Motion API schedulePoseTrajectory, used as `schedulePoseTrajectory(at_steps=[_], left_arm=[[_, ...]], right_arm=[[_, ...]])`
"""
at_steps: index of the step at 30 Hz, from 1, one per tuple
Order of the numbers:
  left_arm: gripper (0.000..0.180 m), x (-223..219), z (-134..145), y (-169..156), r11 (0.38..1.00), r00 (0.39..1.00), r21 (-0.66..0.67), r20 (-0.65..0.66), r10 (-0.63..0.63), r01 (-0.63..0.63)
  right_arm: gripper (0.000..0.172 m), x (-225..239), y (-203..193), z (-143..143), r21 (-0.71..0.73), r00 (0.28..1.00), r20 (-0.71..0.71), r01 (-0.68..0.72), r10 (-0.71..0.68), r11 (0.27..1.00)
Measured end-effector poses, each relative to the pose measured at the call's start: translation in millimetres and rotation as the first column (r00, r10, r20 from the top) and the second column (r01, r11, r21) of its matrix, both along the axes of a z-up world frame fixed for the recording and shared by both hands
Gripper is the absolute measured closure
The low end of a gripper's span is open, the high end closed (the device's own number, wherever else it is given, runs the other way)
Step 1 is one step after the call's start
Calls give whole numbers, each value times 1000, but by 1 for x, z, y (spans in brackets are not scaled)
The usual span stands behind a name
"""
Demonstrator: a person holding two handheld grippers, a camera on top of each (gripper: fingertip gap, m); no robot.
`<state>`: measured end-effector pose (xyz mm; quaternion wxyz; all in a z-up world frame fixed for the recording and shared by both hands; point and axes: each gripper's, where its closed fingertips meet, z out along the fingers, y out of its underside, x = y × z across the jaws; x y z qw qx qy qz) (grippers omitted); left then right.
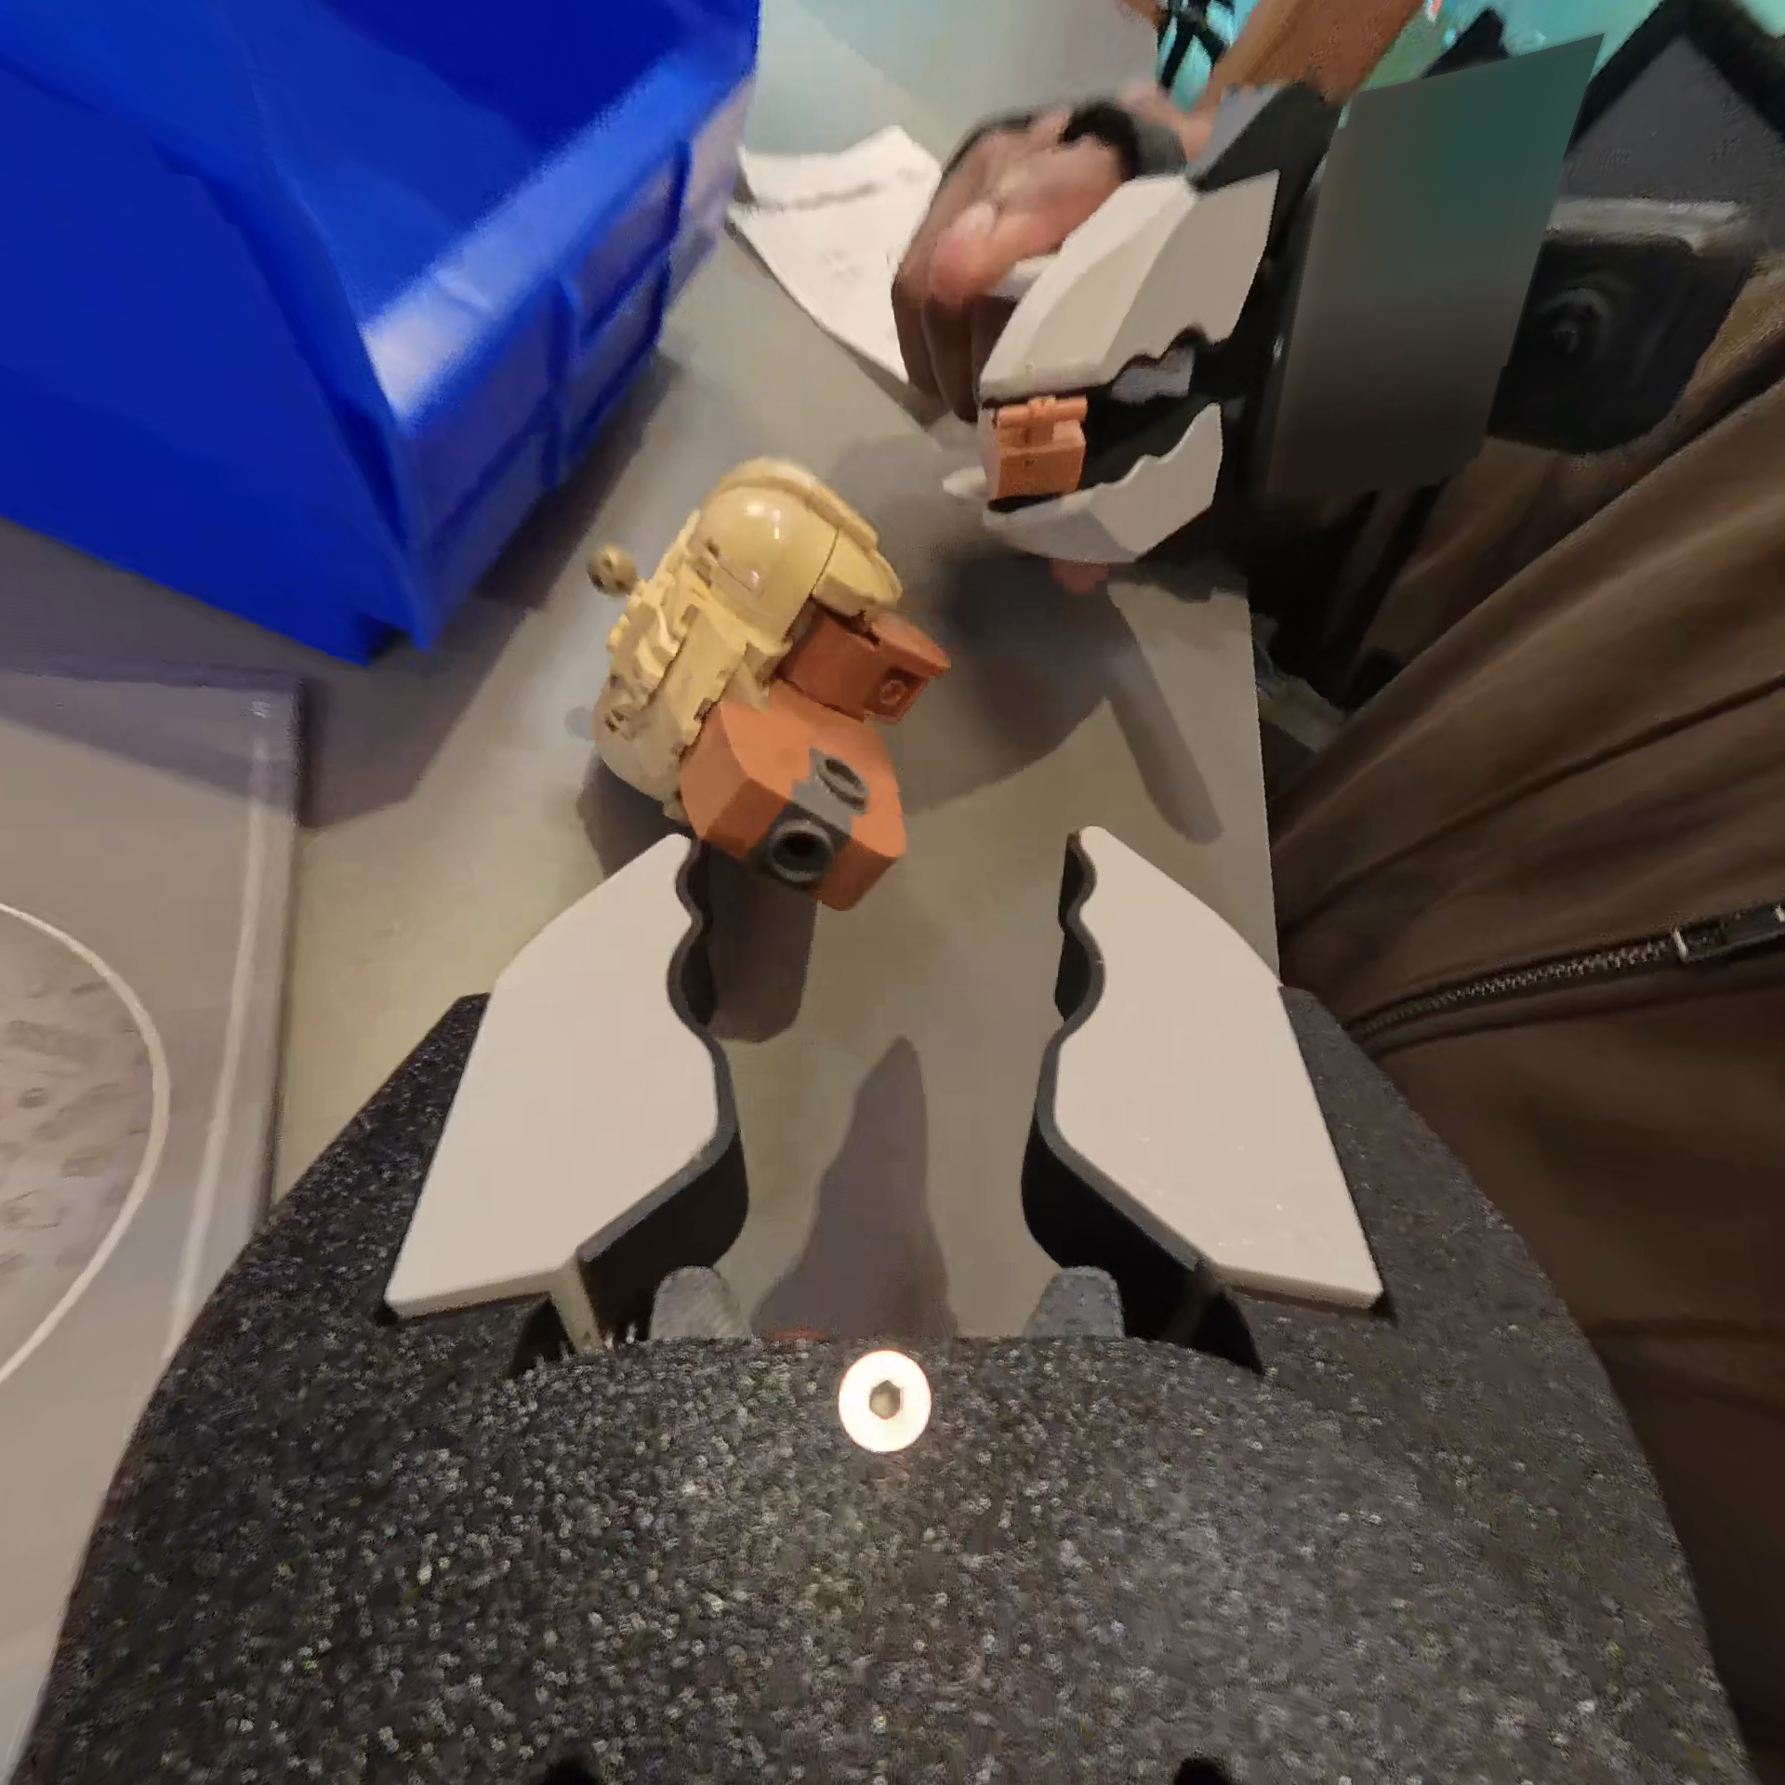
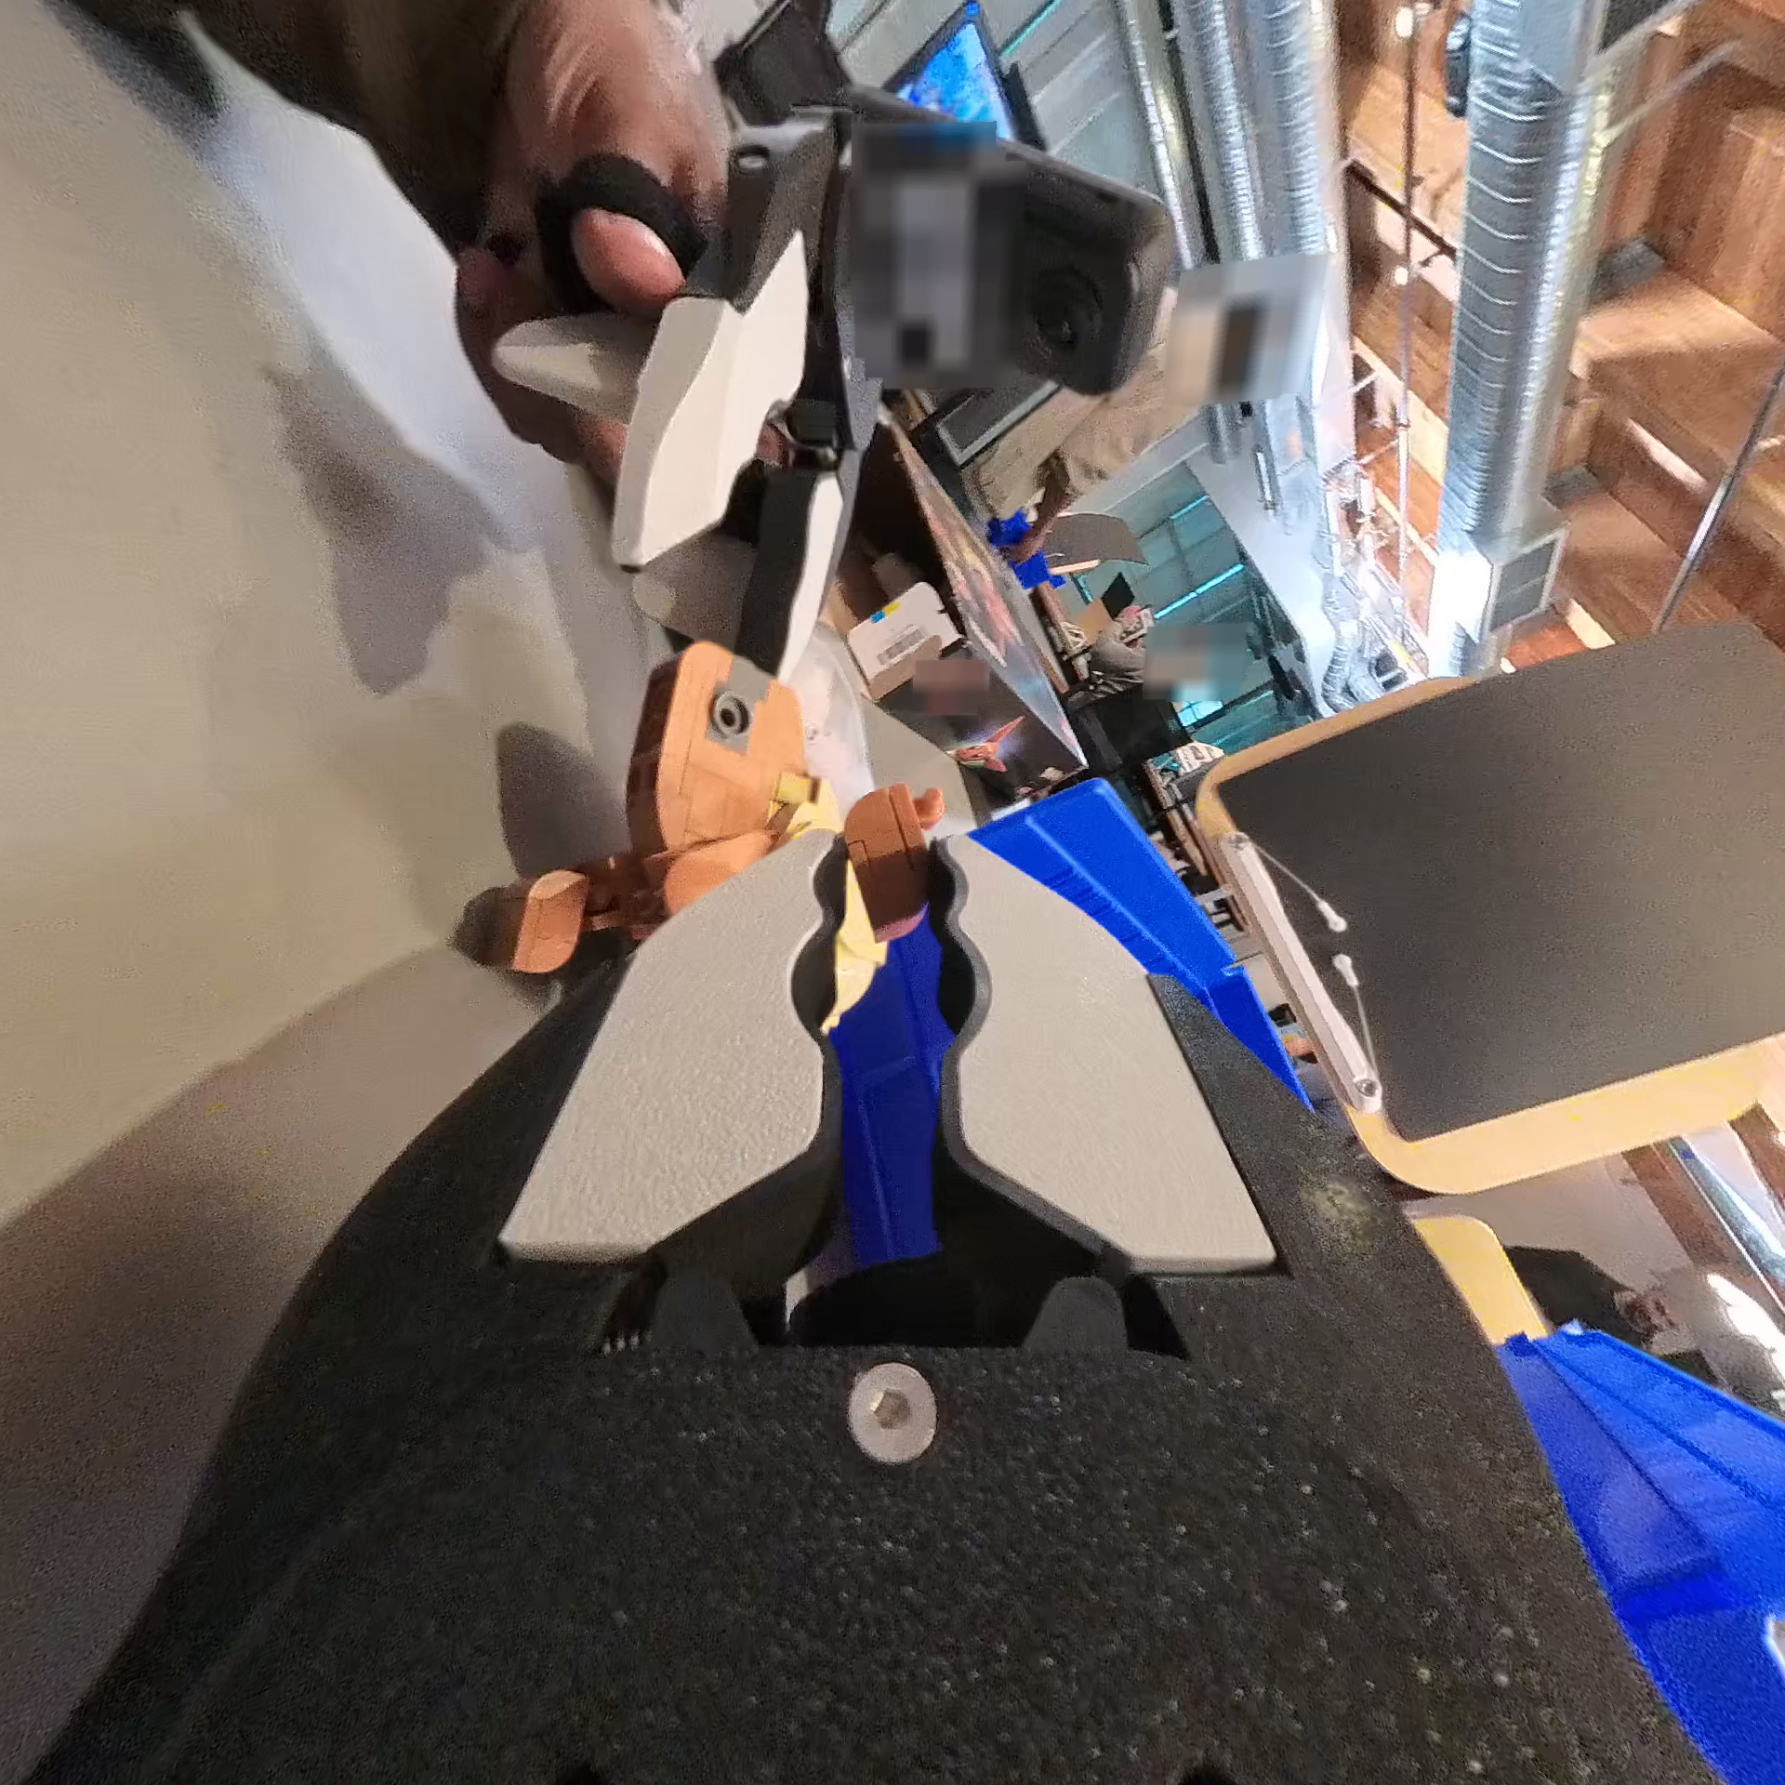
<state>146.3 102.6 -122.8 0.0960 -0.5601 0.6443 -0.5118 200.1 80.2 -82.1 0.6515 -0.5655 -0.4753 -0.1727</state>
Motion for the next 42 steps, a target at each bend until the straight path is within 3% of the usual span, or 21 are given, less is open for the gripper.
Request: schedulePoseTrajectory(at_steps=[7, 14, 19, 25, 29, 33, 42], left_arm=[[108, 7, 53, 3, 997, 992, -1, 107, 71, -71], [110, 45, 100, -22, 992, 995, 123, 102, -15, 2], [145, 56, 141, -30, 990, 985, 137, 161, -57, 35], [148, 63, 172, -26, 1000, 964, 4, 265, 19, -21], [152, 65, 177, -25, 993, 937, -121, 346, 40, 2], [155, 68, 162, -20, 979, 920, -204, 389, 50, 33], [162, 64, 146, -12, 969, 885, -239, 462, 49, 71]], right_arm=[[156, 5, 5, 29, 94, 998, -52, 41, -36, 995], [156, -14, 15, 71, 277, 980, 189, 5, -59, 961], [156, -18, 23, 101, 296, 923, 378, -47, -72, 954], [157, -11, 25, 131, 205, 926, 378, -80, -4, 975], [157, -9, 27, 137, 202, 943, 333, -79, 7, 976], [157, -5, 31, 121, 144, 936, 351, -87, 32, 986], [157, -5, 37, 105, 67, 929, 352, -148, 115, 987]])
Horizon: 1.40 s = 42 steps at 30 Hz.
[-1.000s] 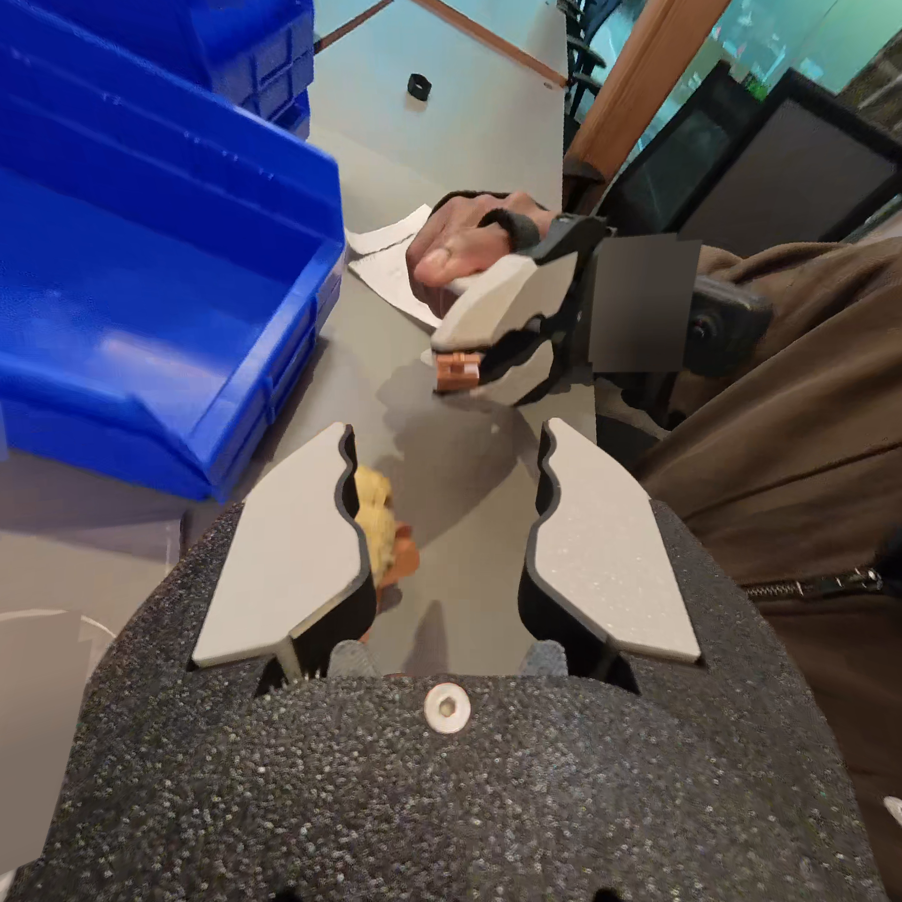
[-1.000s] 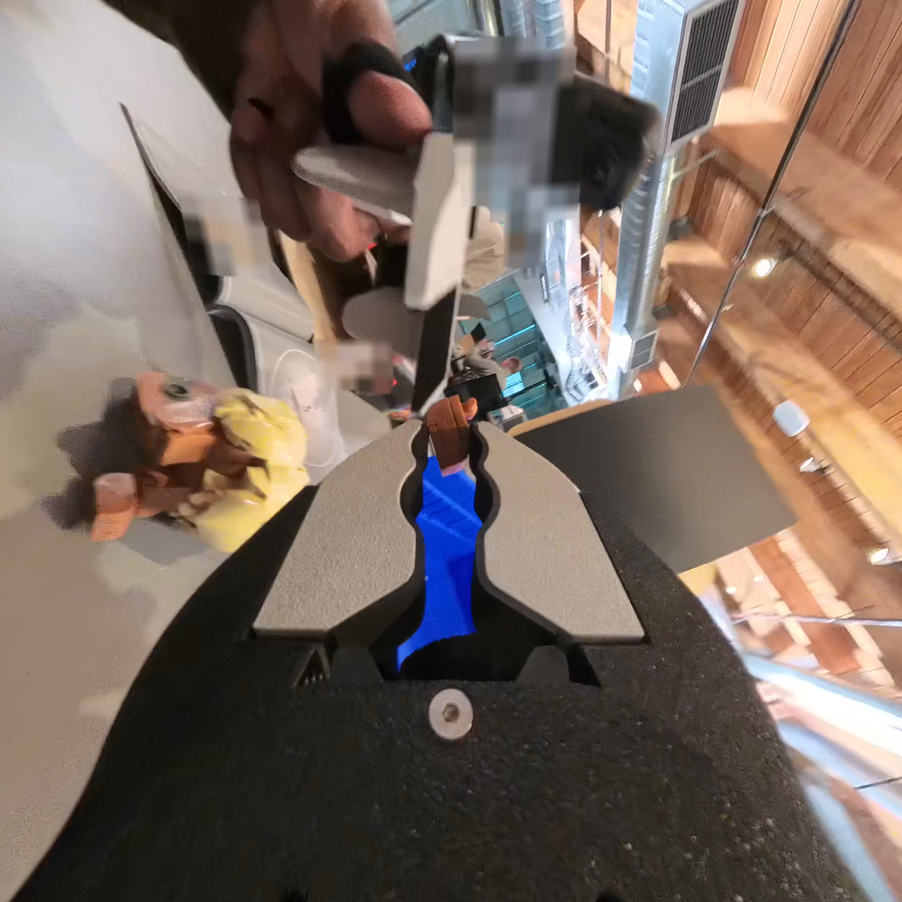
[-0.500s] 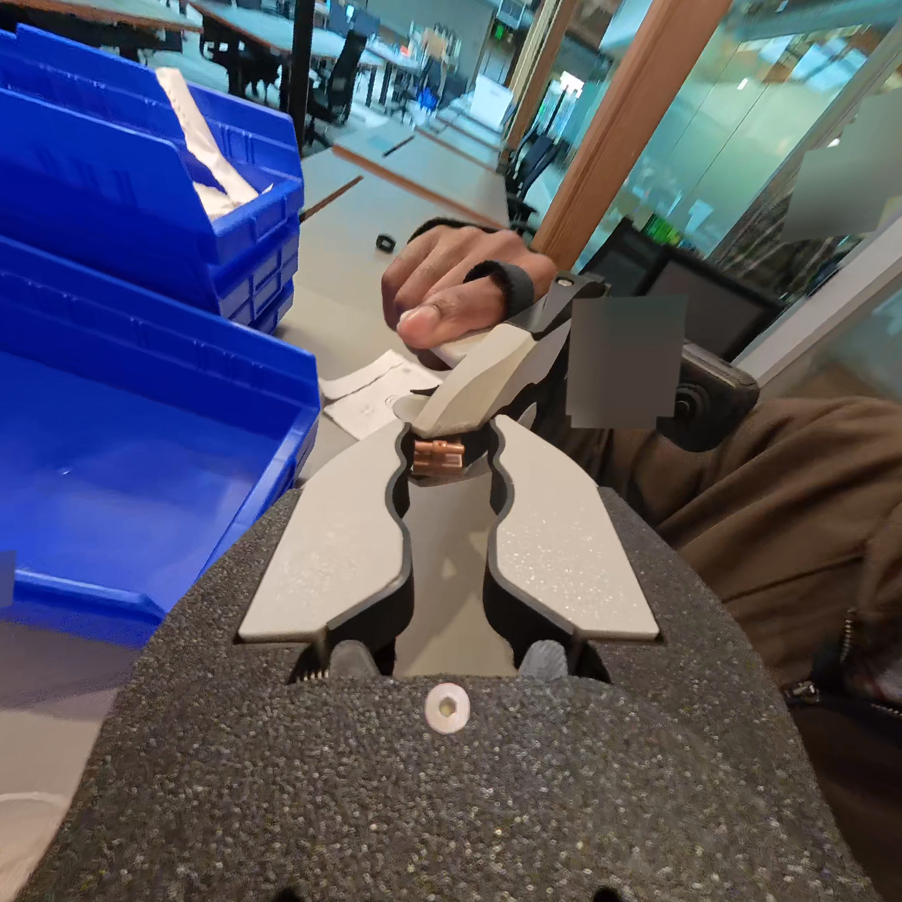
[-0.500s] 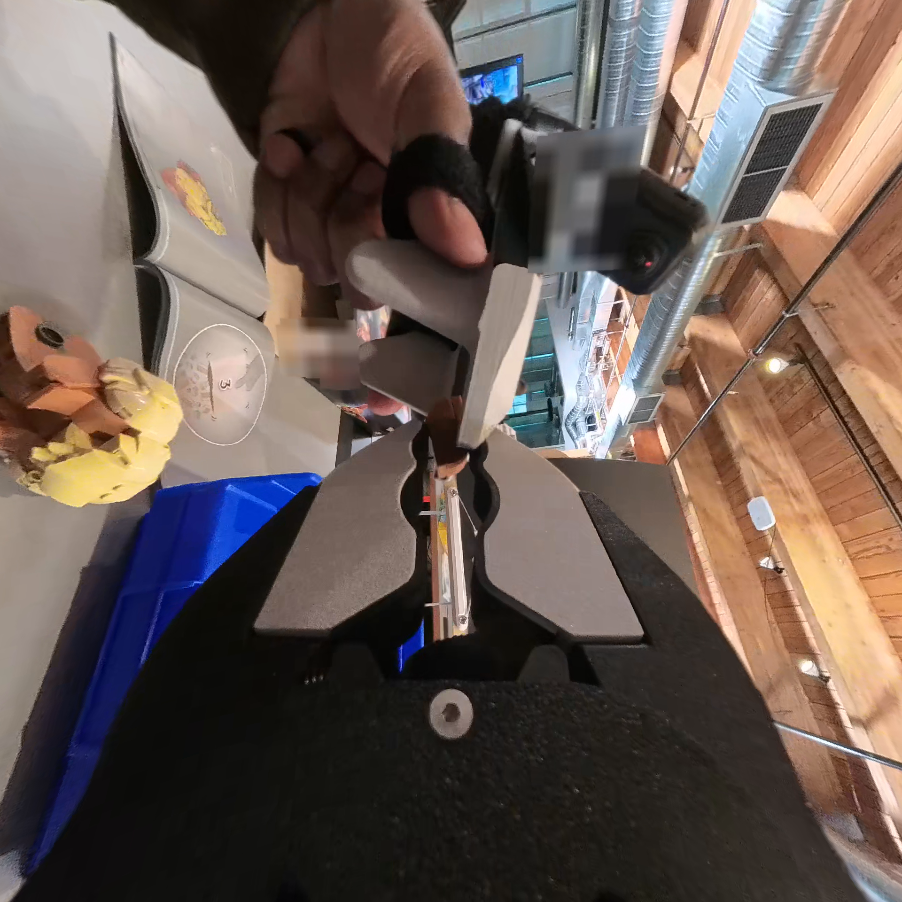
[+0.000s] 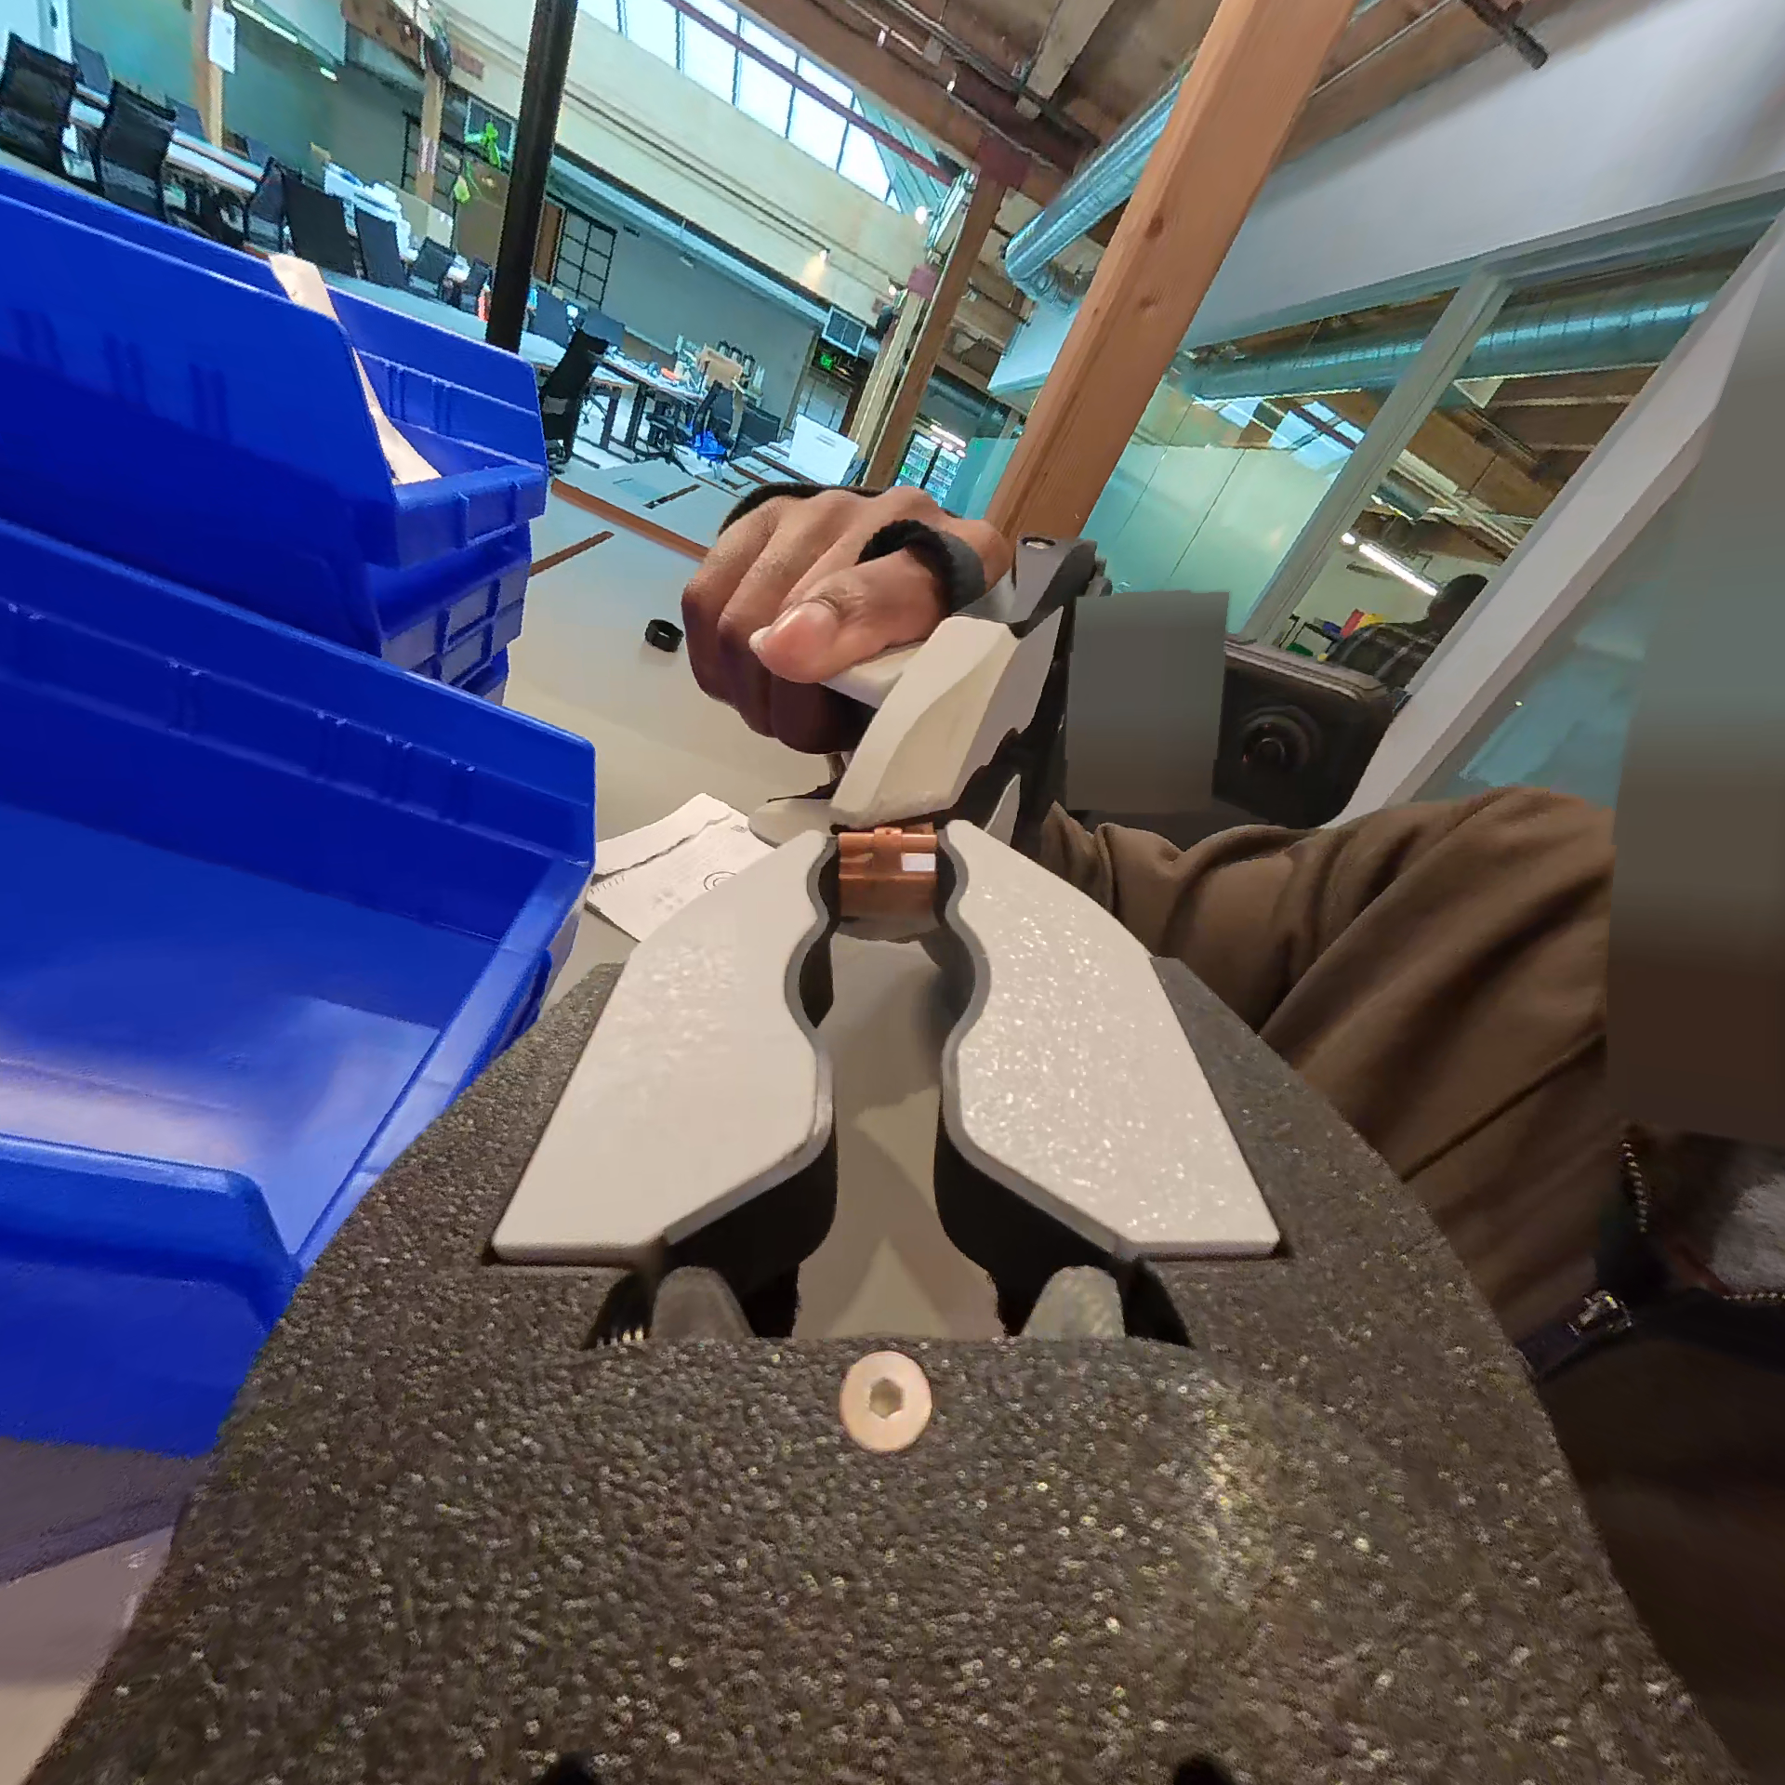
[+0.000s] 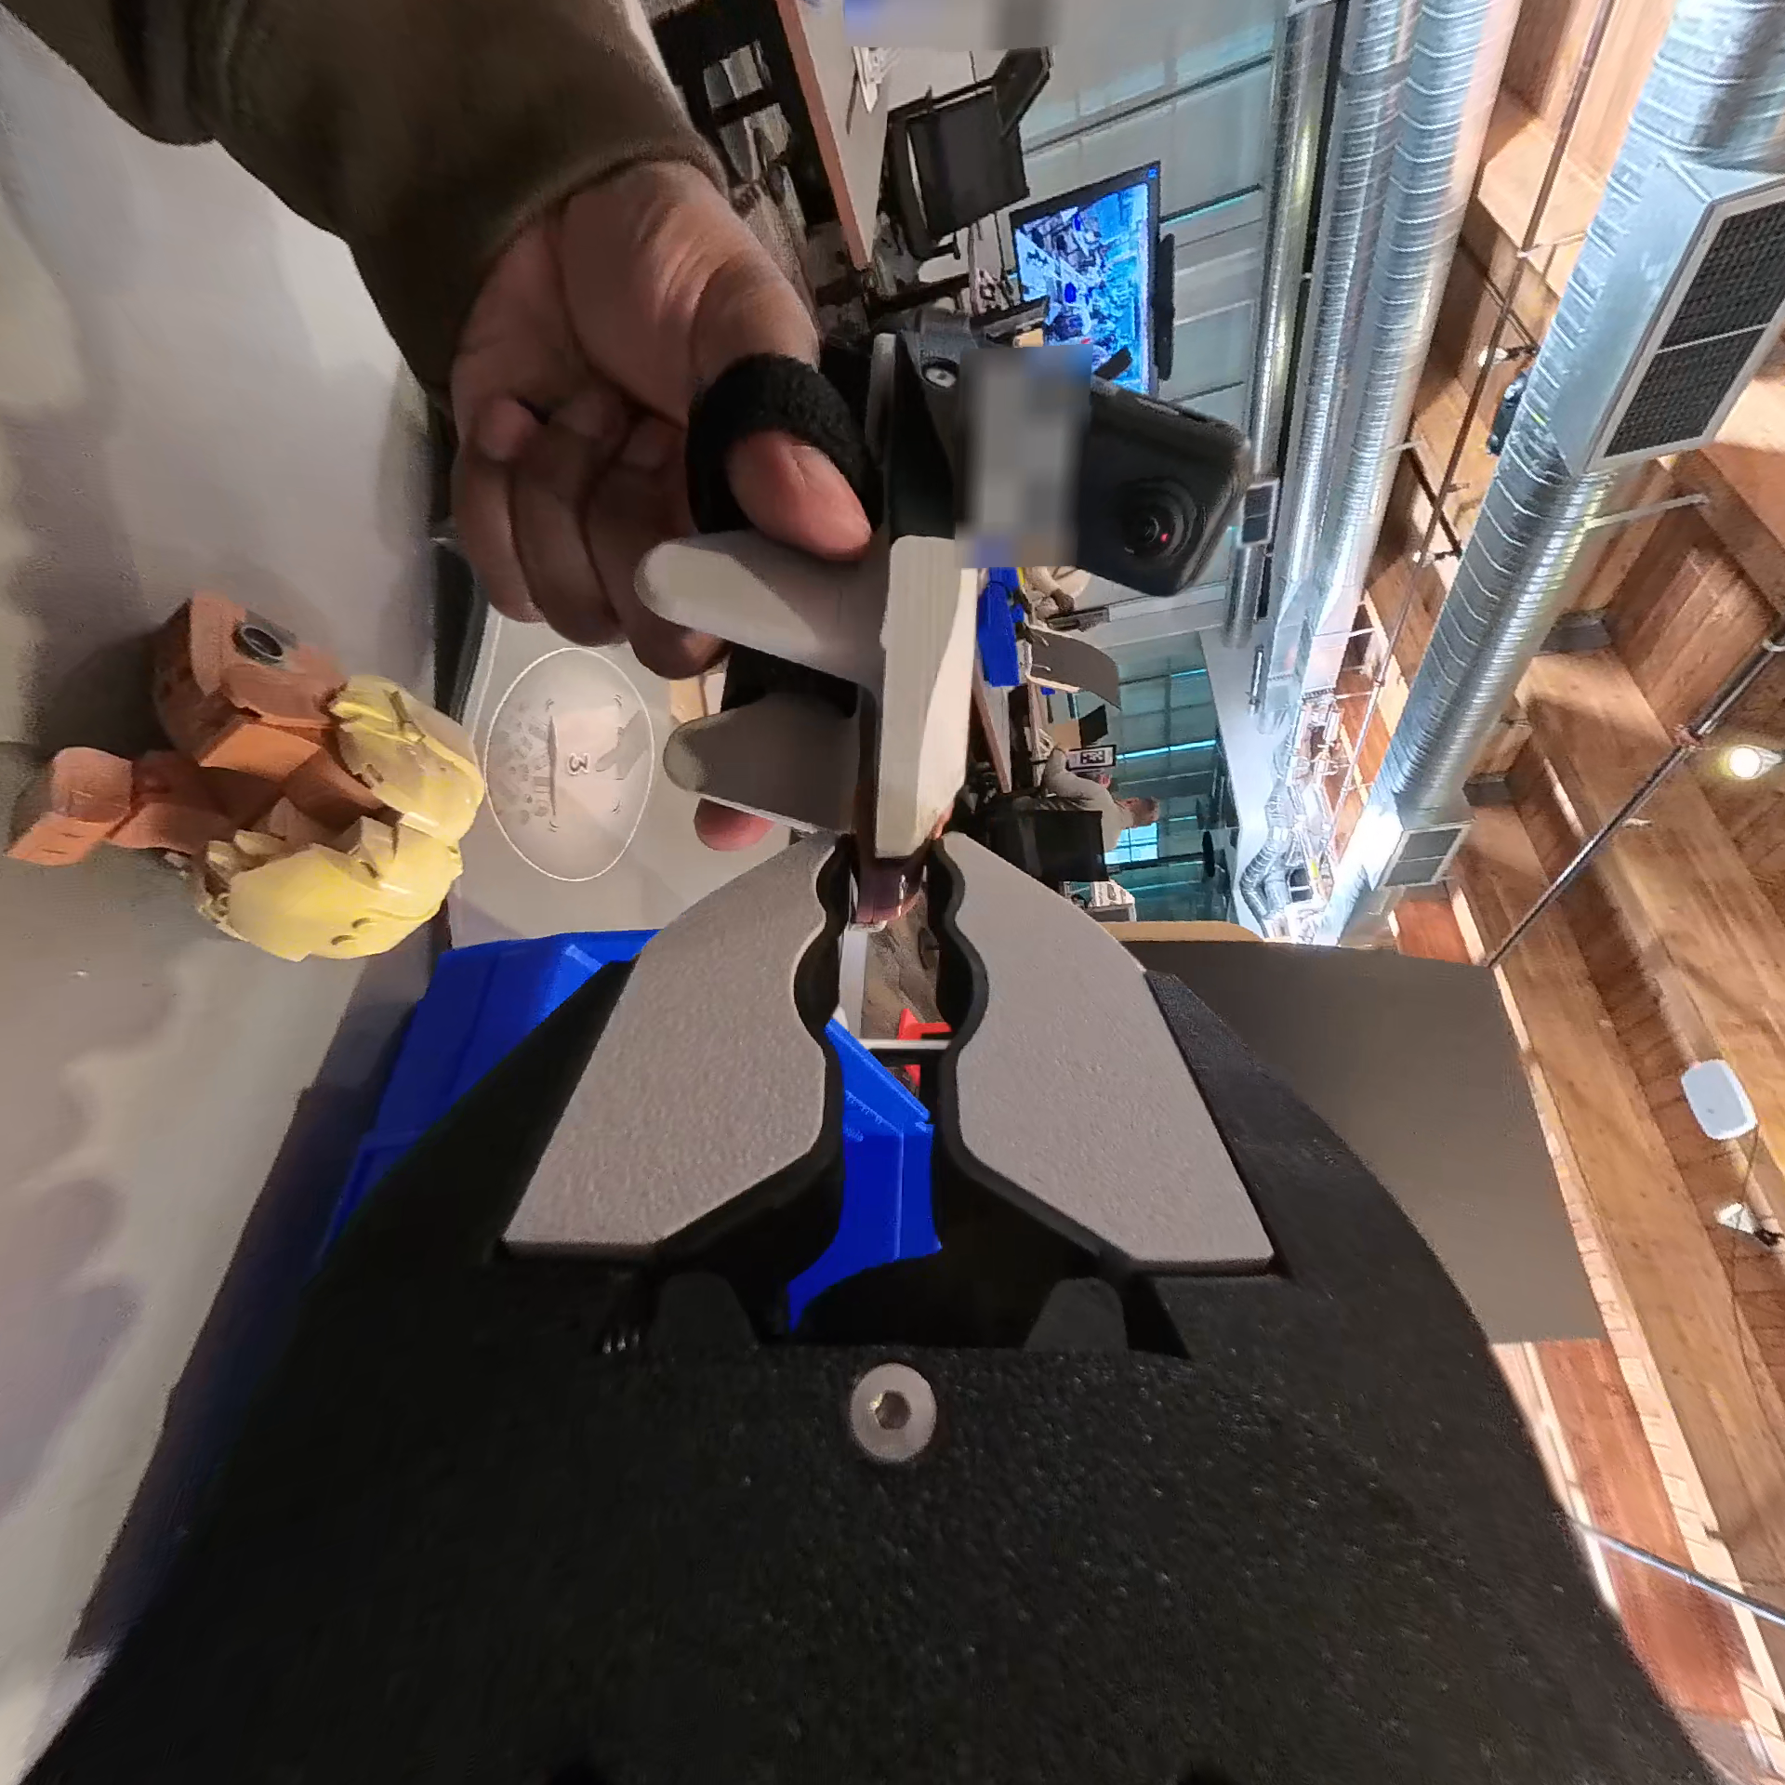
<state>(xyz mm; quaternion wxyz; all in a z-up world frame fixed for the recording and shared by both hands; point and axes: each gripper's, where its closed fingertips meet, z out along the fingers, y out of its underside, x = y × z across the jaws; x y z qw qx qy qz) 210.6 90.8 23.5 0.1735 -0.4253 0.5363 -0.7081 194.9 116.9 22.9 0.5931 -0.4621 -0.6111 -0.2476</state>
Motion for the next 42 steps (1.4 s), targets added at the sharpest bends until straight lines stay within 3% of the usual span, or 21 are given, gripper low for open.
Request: schedulePoseTrajectory(at_steps=[4, 7, 13, 19, 24, 27, 36, 42], left_arm=[[163, 0, 3, 5, 1000, 998, -23, 61, 15, -14], [163, -3, 14, 21, 989, 989, -144, 140, 49, -29], [163, -13, 28, 58, 882, 956, -470, 267, 122, 19], [162, -18, 30, 68, 815, 932, -577, 321, 167, 53], [163, -17, 32, 59, 834, 925, -551, 330, 188, 27], [163, -13, 29, 54, 843, 927, -537, 323, 189, 15], [157, -8, 21, 51, 939, 947, -340, 279, 159, -58], [154, -3, 13, 41, 968, 963, -240, 237, 130, -71]], right_arm=[[158, 4, 1, 3, 6, 1000, -9, -2, 2, 1000], [160, 12, 4, 15, 45, 998, -64, 15, -13, 999], [154, 15, 24, 30, 171, 982, -166, 122, -93, 978], [141, -8, 43, 28, 222, 962, -254, 155, -97, 963], [136, -14, 48, 28, 268, 935, -329, 224, -130, 937], [142, -12, 49, 27, 253, 923, -352, 254, -156, 933], [150, 10, 35, 26, 247, 963, -257, 146, -80, 958], [151, 6, 25, 17, 194, 981, -192, 44, -6, 980]])
